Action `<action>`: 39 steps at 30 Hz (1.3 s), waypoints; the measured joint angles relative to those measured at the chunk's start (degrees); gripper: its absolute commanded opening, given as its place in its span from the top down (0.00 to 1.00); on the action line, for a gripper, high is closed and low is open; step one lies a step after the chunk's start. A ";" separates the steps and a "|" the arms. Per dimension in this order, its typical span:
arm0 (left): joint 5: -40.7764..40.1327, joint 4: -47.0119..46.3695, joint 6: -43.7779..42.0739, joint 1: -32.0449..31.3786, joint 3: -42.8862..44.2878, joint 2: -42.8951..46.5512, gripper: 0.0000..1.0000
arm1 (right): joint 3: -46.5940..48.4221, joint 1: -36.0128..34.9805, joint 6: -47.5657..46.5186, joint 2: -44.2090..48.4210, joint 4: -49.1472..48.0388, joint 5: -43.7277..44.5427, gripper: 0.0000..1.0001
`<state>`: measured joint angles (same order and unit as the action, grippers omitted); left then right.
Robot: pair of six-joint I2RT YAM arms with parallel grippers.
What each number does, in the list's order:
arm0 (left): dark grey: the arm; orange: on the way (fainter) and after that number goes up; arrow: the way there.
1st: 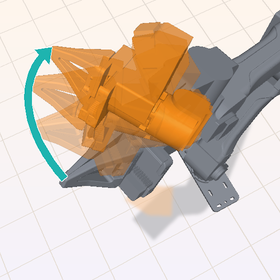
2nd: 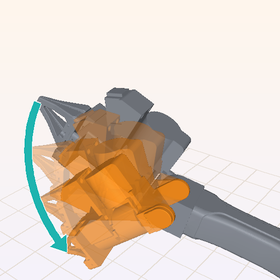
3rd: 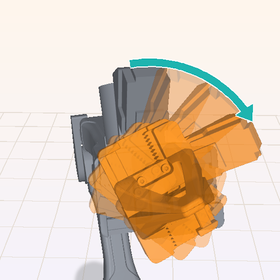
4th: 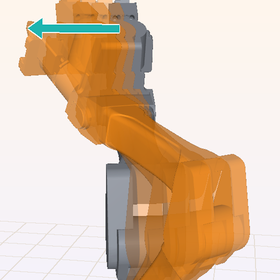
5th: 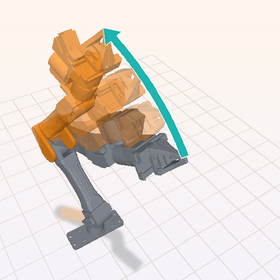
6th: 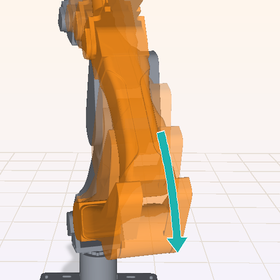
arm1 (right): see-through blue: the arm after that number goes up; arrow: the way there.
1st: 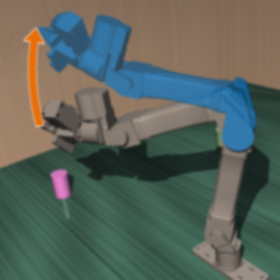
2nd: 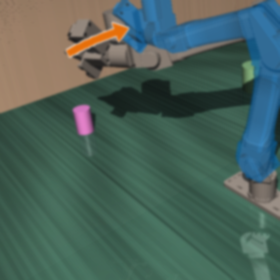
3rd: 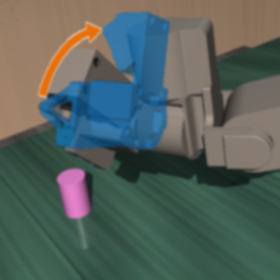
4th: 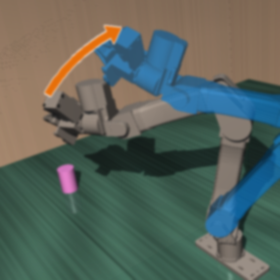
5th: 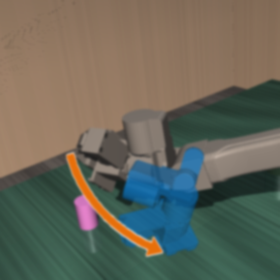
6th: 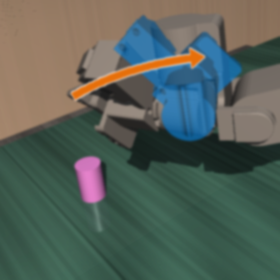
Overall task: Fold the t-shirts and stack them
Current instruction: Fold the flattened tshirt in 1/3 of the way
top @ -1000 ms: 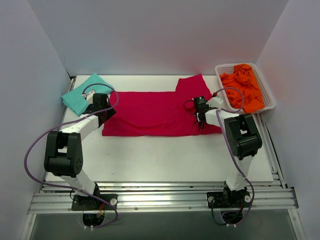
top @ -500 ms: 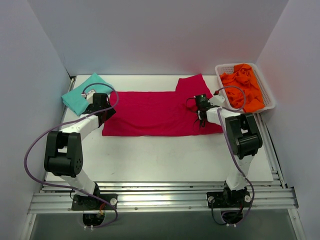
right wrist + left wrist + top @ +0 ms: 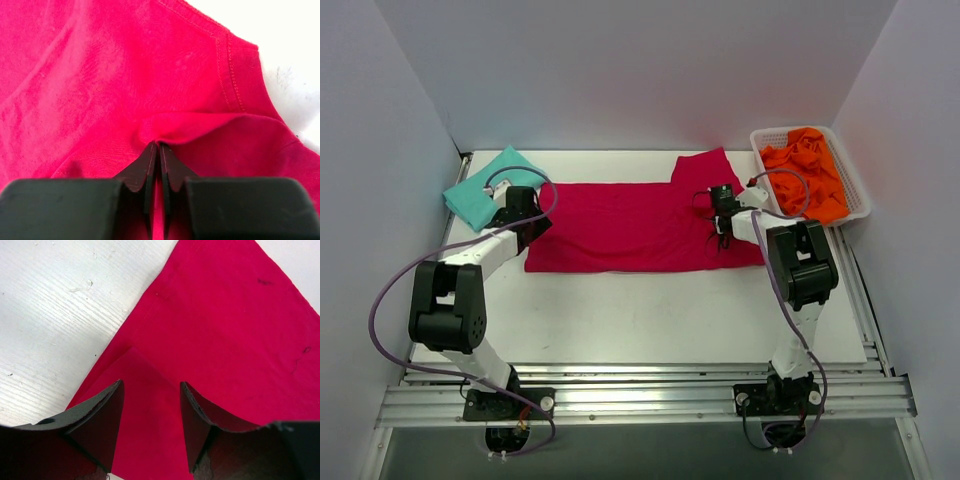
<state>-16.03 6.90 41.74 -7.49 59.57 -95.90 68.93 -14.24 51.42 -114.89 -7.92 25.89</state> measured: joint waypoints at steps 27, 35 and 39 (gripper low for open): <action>0.00 -0.07 -0.20 0.00 0.02 -0.76 0.43 | 12.79 6.43 1.62 -8.07 3.82 -2.82 0.99; -0.02 -0.02 -0.28 -0.09 0.02 -0.76 0.43 | 16.92 8.94 3.76 -9.73 4.48 -5.86 0.41; -0.02 -0.02 -0.31 -0.09 0.02 -0.76 0.43 | 17.55 8.92 4.11 -9.73 4.70 -6.80 0.40</action>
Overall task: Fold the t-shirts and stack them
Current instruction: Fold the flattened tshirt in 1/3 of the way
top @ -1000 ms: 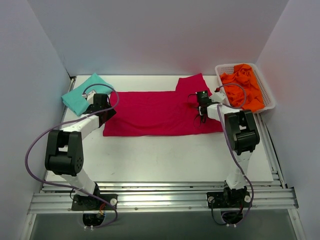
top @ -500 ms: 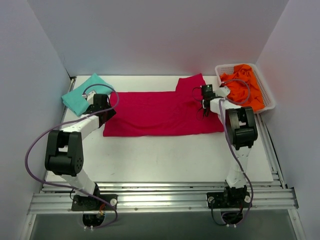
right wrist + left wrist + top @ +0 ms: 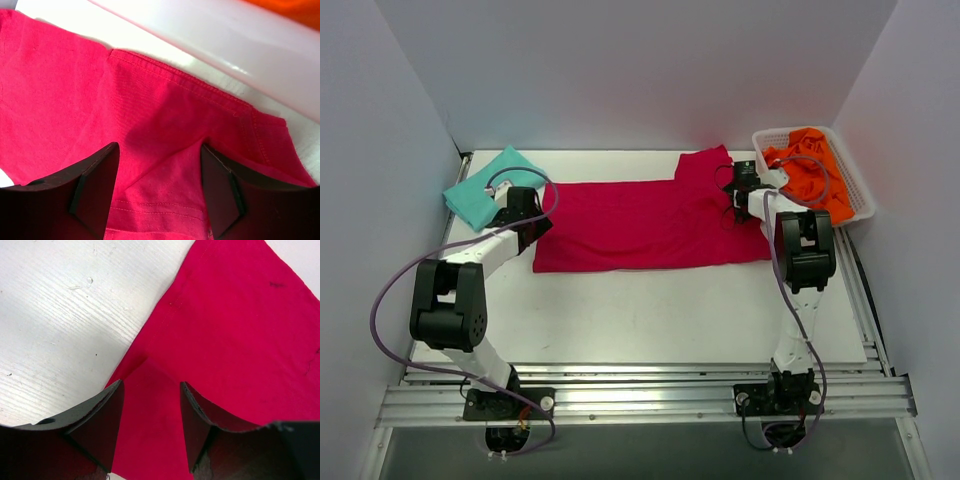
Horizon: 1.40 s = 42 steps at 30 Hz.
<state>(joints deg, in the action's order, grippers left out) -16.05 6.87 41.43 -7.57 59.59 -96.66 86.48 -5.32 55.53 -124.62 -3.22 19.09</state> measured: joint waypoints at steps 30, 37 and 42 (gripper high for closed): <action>-4.94 3.13 10.88 -10.47 -14.84 12.87 0.39 | -48.65 -12.41 -3.61 50.47 -6.71 8.52 0.40; -4.46 2.38 13.90 -10.43 -18.45 11.63 0.35 | -52.24 -12.28 0.22 45.53 -6.64 8.70 0.39; -4.59 1.44 14.14 -10.36 -18.45 11.50 0.35 | -52.00 -11.06 0.96 38.60 -8.48 8.50 0.39</action>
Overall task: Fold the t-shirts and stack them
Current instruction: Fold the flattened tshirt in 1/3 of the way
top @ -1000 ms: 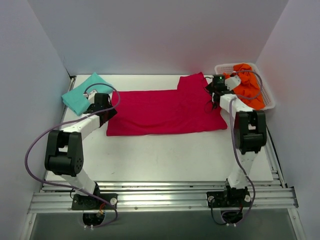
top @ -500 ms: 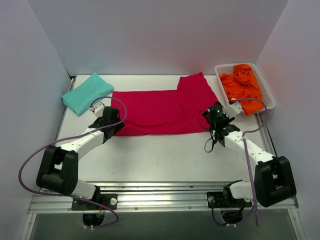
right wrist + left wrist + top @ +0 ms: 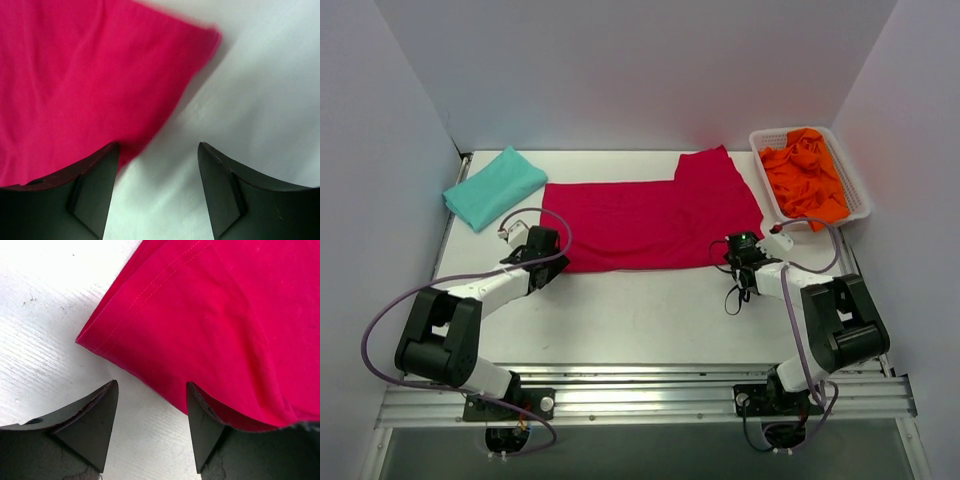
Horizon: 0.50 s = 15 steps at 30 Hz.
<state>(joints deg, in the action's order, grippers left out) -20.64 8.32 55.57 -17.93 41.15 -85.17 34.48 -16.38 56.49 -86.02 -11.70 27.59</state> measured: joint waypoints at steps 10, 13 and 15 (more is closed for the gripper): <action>-1.16 -4.79 0.72 1.60 0.28 -3.87 0.36 | 1.62 5.62 0.28 -4.35 -6.51 -0.02 0.40; -1.70 -6.82 1.09 1.88 0.92 -5.29 0.41 | 1.86 6.34 0.26 -4.63 -6.64 -0.02 0.44; -1.92 -7.54 1.31 1.92 1.05 -5.81 0.56 | 2.05 6.58 0.20 -4.94 -6.71 -0.17 0.49</action>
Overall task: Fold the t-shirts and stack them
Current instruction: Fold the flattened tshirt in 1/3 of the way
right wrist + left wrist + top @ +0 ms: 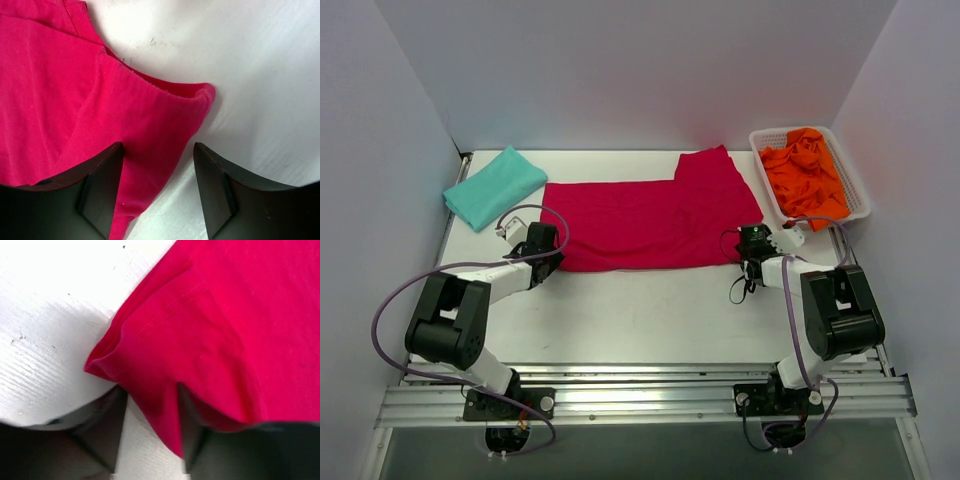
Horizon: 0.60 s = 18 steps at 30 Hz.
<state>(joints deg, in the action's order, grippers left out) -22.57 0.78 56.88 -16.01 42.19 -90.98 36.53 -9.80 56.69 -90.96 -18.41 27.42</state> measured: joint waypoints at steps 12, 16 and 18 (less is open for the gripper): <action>-0.57 0.92 0.37 0.09 1.27 -1.97 0.98 | 0.07 0.46 -0.52 -0.81 -0.63 -1.36 1.00; -0.57 2.49 0.50 0.09 0.50 -0.15 0.98 | 0.04 0.46 0.48 -0.39 0.59 -1.25 1.00; -0.57 3.76 0.81 0.09 -1.53 2.86 0.98 | -0.17 0.42 1.03 0.94 2.60 -1.25 1.00</action>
<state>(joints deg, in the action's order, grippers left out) -23.14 4.54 57.69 -15.92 40.66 -88.12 36.36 -9.39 57.71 -90.02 -15.81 26.17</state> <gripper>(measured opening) 0.042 0.019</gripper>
